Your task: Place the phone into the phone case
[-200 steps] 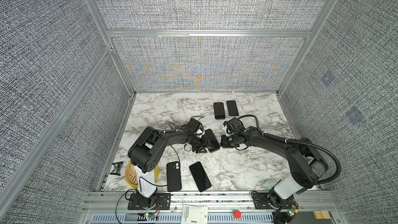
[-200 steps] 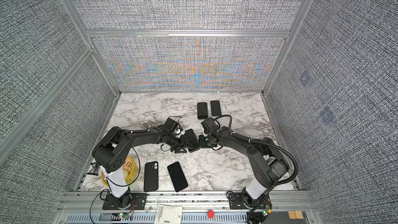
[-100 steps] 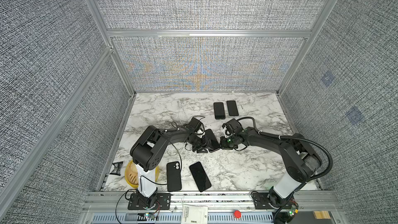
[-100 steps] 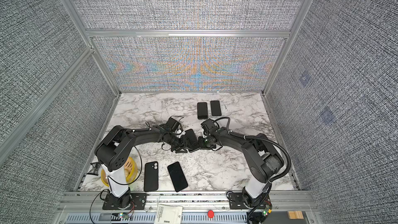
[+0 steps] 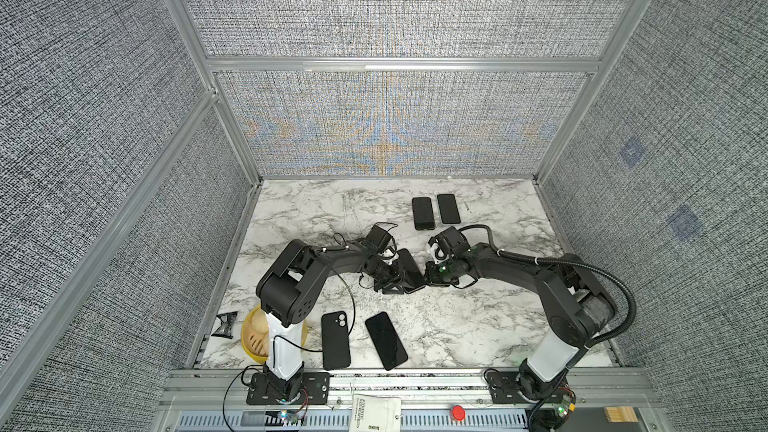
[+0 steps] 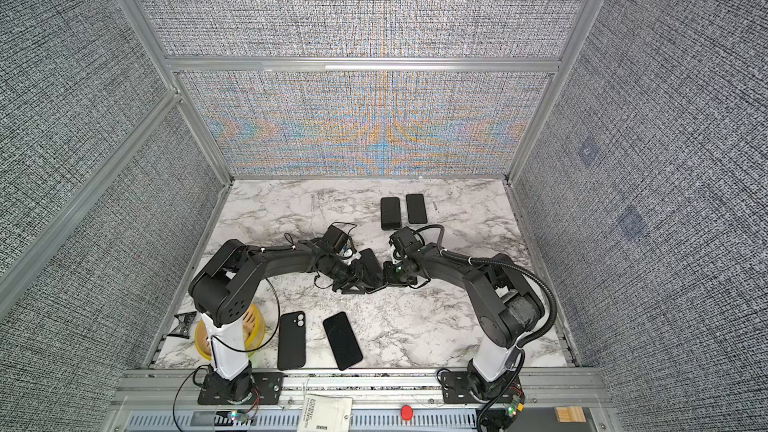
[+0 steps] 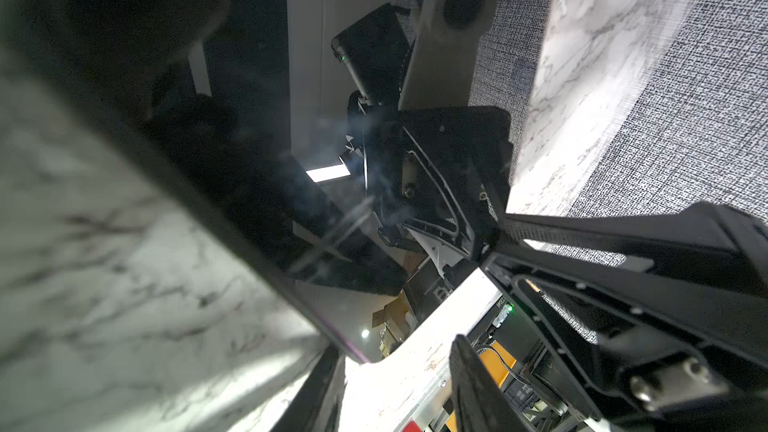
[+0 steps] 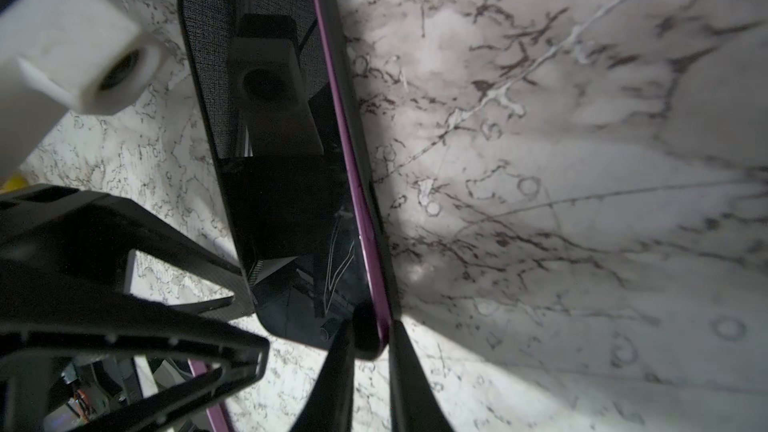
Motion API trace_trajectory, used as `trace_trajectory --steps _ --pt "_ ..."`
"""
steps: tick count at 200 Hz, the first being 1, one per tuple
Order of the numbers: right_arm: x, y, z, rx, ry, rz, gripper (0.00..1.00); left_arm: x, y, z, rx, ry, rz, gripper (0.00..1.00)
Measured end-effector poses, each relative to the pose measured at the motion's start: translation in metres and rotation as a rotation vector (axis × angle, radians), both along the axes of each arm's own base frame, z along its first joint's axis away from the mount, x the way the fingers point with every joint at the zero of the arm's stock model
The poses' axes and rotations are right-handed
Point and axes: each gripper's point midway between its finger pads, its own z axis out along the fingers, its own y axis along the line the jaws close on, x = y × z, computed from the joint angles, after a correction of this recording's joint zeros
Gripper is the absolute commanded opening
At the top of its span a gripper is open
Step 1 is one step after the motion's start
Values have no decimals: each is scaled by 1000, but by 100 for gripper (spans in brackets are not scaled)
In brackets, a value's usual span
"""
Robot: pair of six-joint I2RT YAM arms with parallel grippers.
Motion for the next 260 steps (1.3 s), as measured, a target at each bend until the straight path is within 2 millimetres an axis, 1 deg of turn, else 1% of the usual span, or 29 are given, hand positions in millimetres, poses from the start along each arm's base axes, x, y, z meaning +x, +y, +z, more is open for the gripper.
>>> trace_trajectory --steps 53,81,122,232,260 --pt "1 -1 -1 19 9 -1 11 -1 1 -1 3 3 -1 44" --pt "0 -1 -6 24 12 4 9 0 1 0 5 3 -2 43" --pt "4 6 -9 69 -14 18 8 -7 5 -2 25 39 -3 43" --pt "3 7 -12 77 -40 32 8 -7 6 -2 15 62 -15 43" --pt "15 14 -12 96 -106 33 8 -7 6 -2 2 66 -20 43"
